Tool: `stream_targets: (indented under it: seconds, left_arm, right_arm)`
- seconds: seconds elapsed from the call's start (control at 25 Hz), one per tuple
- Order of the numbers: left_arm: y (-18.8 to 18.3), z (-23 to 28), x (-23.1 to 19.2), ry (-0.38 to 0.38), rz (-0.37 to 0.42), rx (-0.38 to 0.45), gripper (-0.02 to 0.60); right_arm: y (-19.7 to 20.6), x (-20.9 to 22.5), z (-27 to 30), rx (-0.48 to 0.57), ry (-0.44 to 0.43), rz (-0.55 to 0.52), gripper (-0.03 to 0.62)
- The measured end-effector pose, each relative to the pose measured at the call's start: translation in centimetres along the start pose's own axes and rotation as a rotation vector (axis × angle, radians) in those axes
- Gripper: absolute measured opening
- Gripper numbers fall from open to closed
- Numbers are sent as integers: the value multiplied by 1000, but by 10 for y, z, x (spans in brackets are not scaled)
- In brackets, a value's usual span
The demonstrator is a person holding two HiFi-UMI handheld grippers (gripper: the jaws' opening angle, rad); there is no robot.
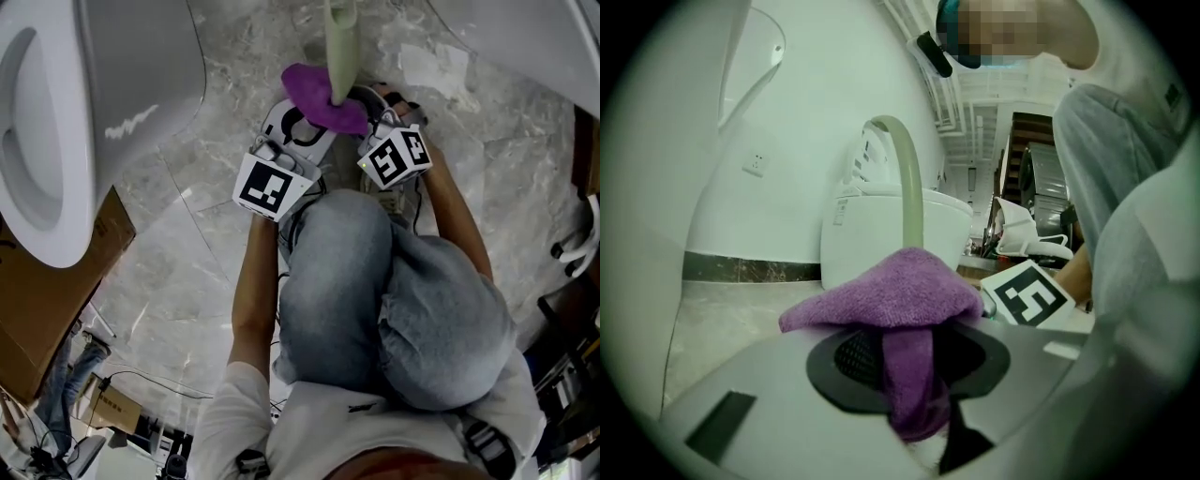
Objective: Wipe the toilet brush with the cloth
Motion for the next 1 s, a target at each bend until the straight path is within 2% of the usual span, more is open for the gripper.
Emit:
stream_targets:
  seconds: [0.48, 0.68, 1.0]
  left_arm:
    - [-60, -6, -1, 56, -9, 65, 126]
    - [-90, -7, -7, 101, -39, 112, 130]
    - [-132, -6, -16, 136, -25, 160, 153]
  right_arm:
    - [-3, 2, 0, -24, -27, 8, 86]
    - [-3, 2, 0, -28, -28, 8, 86]
    - [3, 1, 3, -14, -16, 1, 86]
Point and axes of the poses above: the fingertips, and each gripper's own axes: z forward along the fingers, x to its right, y out of its underside, the point moved 10 cm from there along -z, backward along the fingers
